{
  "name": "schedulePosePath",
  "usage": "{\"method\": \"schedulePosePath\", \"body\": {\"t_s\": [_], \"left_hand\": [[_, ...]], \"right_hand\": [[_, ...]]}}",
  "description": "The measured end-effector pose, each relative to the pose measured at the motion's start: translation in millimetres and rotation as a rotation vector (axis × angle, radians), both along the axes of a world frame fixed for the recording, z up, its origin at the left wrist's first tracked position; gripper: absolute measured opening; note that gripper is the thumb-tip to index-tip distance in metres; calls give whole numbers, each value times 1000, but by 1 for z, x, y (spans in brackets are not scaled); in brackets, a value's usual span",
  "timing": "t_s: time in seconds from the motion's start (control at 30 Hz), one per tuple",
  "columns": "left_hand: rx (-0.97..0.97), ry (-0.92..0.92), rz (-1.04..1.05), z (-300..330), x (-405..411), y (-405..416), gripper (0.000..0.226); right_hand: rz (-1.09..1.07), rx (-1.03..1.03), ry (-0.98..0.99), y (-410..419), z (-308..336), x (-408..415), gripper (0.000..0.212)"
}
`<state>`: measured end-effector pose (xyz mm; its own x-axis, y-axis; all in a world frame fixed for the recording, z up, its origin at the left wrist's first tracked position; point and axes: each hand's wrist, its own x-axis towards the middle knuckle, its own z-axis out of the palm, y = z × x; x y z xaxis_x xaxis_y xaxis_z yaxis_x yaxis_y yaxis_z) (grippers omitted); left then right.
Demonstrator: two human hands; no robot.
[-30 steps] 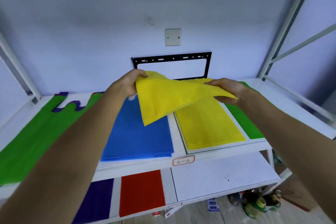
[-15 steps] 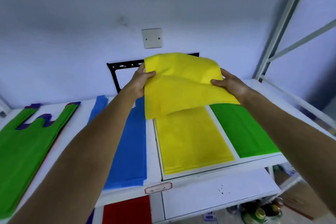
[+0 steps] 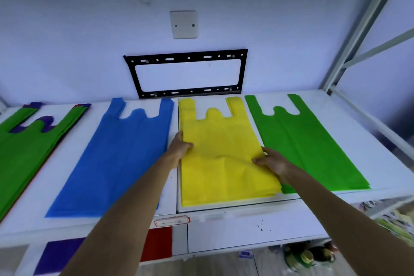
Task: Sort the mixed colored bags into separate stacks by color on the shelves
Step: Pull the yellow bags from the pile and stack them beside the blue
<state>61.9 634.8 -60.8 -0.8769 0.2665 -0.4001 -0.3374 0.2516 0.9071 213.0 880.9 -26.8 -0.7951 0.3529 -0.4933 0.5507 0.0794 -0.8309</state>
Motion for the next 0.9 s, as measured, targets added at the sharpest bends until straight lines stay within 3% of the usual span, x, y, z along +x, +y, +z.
{"method": "schedulePosePath", "body": {"t_s": [0.2,0.27,0.37,0.43,0.63,0.9], "left_hand": [[-151,26,14,7,1,1,62],[-303,119,23,16,6,-2,61],[-604,323,-46,38,17,-15,50],[-760,437,-90,57,23,-26,38],[-935,498,-154,100,40,-96,34],[-1155,523,-125,127,58,-260,40]], "right_hand": [[81,249,-47,-3,-9,-4,60],[194,522,-143,-4,-4,-6,61],[435,1049,-275,-10,22,-12,45],[503,1220,-235,-19,46,-22,37],[670,1177,-52,-84,91,-59,41],[776,1087,106,-239,89,-74,35]]}}
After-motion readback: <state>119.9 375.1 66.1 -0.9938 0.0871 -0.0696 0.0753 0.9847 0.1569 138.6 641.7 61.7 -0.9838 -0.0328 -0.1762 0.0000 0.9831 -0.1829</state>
